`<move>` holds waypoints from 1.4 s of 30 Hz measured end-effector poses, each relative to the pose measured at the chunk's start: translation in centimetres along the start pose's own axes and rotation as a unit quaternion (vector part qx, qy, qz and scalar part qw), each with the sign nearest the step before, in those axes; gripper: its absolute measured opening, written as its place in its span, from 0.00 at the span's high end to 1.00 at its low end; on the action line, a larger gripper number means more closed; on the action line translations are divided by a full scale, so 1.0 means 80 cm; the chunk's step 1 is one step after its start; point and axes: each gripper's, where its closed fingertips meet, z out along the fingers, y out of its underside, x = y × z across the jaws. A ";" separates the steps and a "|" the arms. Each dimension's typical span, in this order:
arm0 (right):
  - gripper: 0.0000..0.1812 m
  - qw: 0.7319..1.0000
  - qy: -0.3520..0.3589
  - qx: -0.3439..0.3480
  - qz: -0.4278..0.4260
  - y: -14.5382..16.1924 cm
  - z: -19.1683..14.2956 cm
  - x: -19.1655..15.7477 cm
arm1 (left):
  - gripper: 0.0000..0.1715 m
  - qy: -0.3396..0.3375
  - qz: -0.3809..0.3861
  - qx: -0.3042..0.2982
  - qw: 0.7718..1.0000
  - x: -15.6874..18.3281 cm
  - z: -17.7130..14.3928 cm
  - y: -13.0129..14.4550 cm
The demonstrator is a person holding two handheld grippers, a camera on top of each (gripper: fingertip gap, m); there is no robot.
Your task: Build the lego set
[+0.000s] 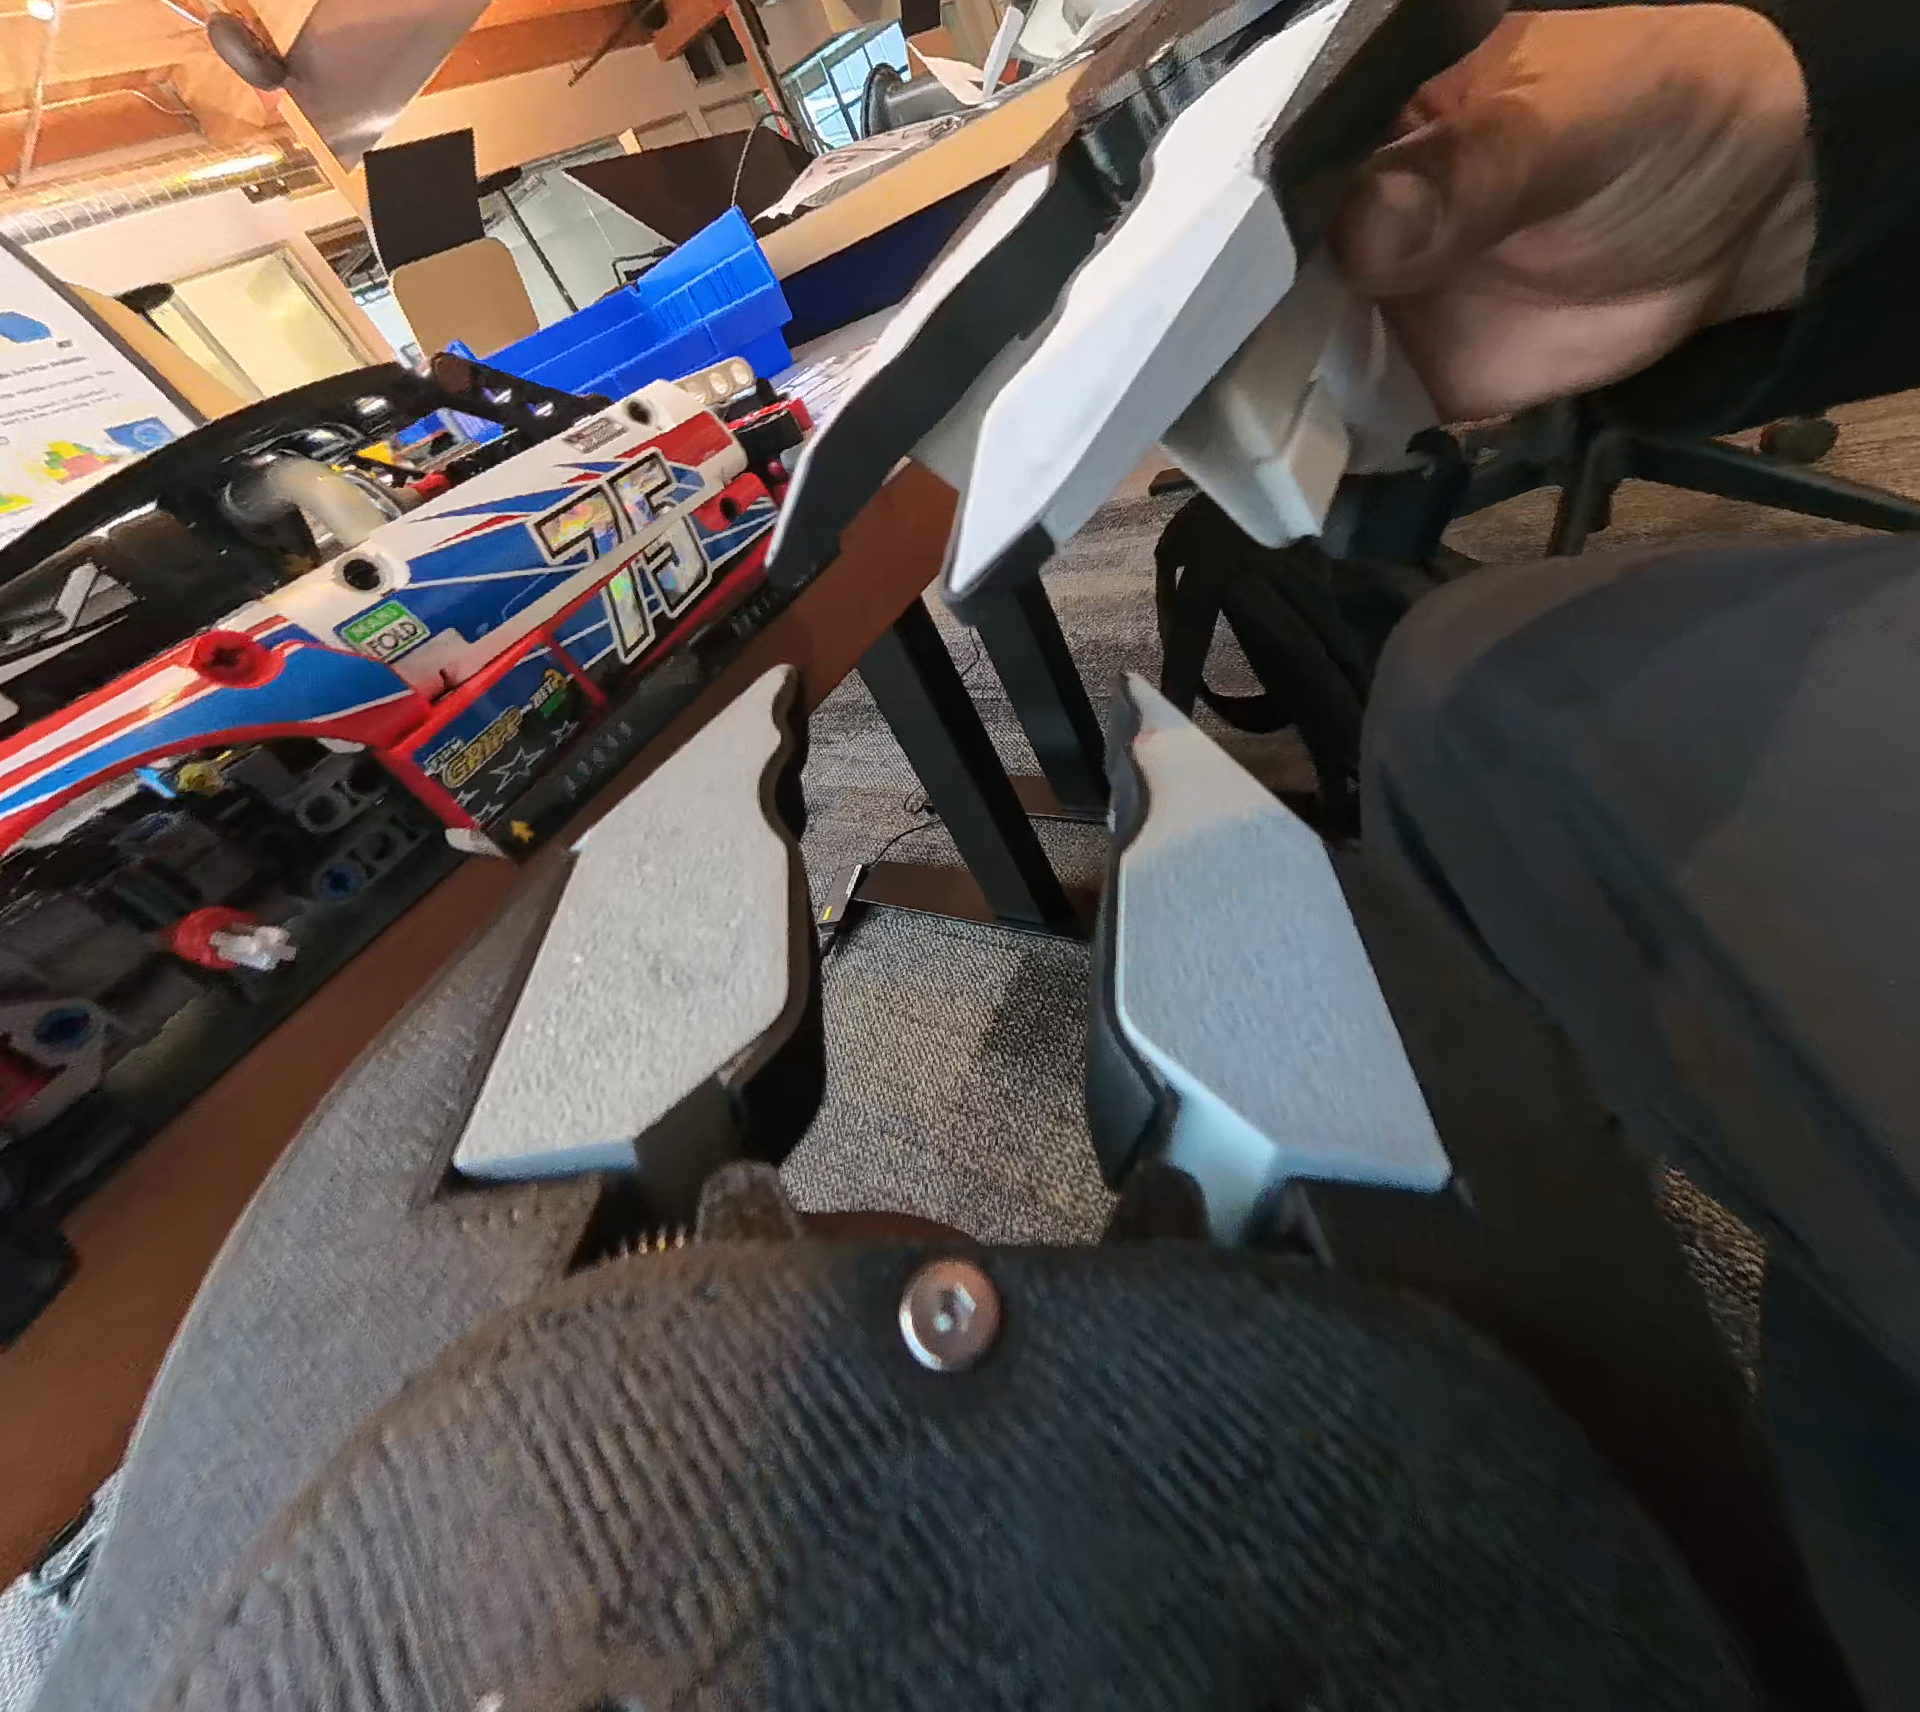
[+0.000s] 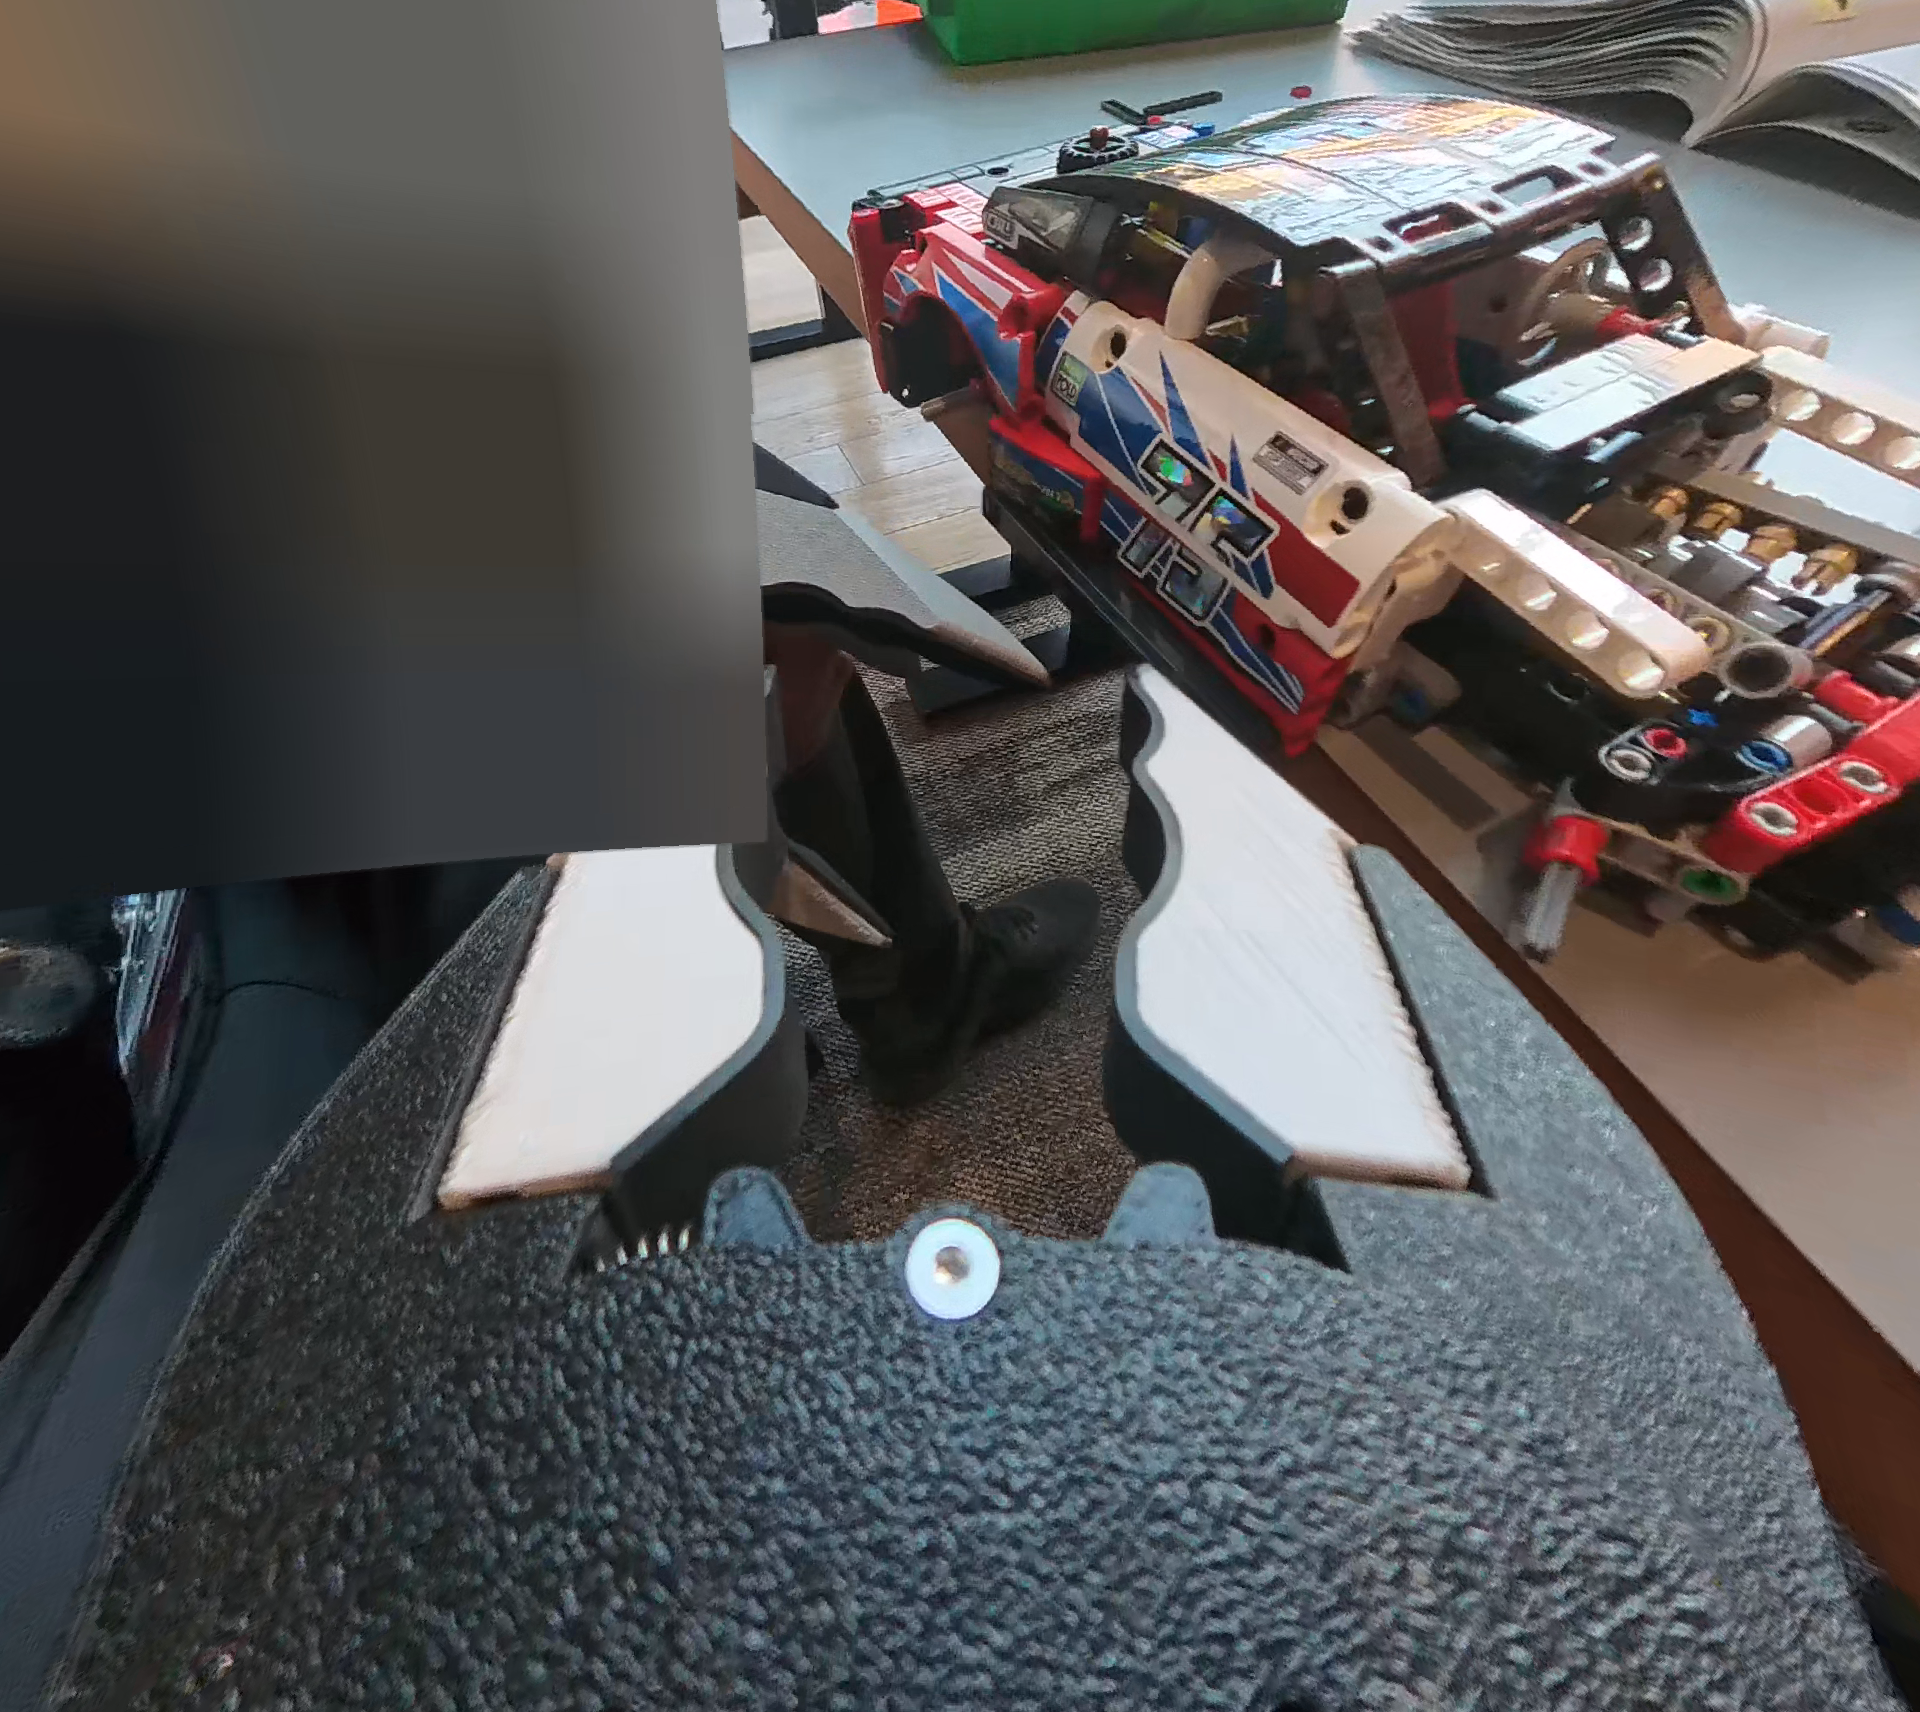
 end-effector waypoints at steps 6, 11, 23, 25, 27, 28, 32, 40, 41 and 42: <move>0.67 1.000 0.011 -0.011 -0.004 0.005 -0.012 0.010 | 0.68 -0.002 -0.001 -0.002 1.000 -0.003 0.001 0.002; 0.66 0.999 0.027 -0.013 -0.010 0.004 -0.026 0.015 | 0.68 -0.004 -0.005 0.000 1.000 -0.006 0.000 0.002; 0.67 0.997 0.055 -0.047 -0.009 0.016 -0.036 0.028 | 0.67 -0.024 -0.005 -0.004 1.000 -0.018 -0.023 0.002; 0.66 0.996 0.071 -0.044 -0.013 0.009 -0.062 0.030 | 0.70 -0.038 -0.010 0.009 0.999 -0.026 -0.039 -0.003; 0.66 0.994 0.100 -0.042 -0.017 0.002 -0.086 0.037 | 0.75 -0.052 -0.015 0.045 0.998 -0.035 -0.059 -0.023; 0.66 0.993 0.107 -0.040 -0.016 -0.002 -0.095 0.037 | 0.76 -0.063 -0.017 0.061 0.996 -0.043 -0.069 -0.035; 0.65 0.990 0.143 -0.013 -0.008 -0.028 -0.120 0.049 | 0.73 -0.106 -0.057 0.115 0.986 -0.100 -0.099 -0.102; 0.55 0.989 0.106 -0.012 0.098 -0.048 -0.100 0.089 | 0.52 0.027 -0.166 -0.126 0.978 -0.185 -0.123 -0.075; 0.54 0.988 0.099 -0.023 0.112 -0.045 -0.093 0.096 | 0.49 0.057 -0.180 -0.160 0.969 -0.185 -0.132 -0.060; 0.55 0.988 0.092 -0.030 0.124 -0.042 -0.087 0.102 | 0.46 0.083 -0.197 -0.197 0.957 -0.187 -0.143 -0.043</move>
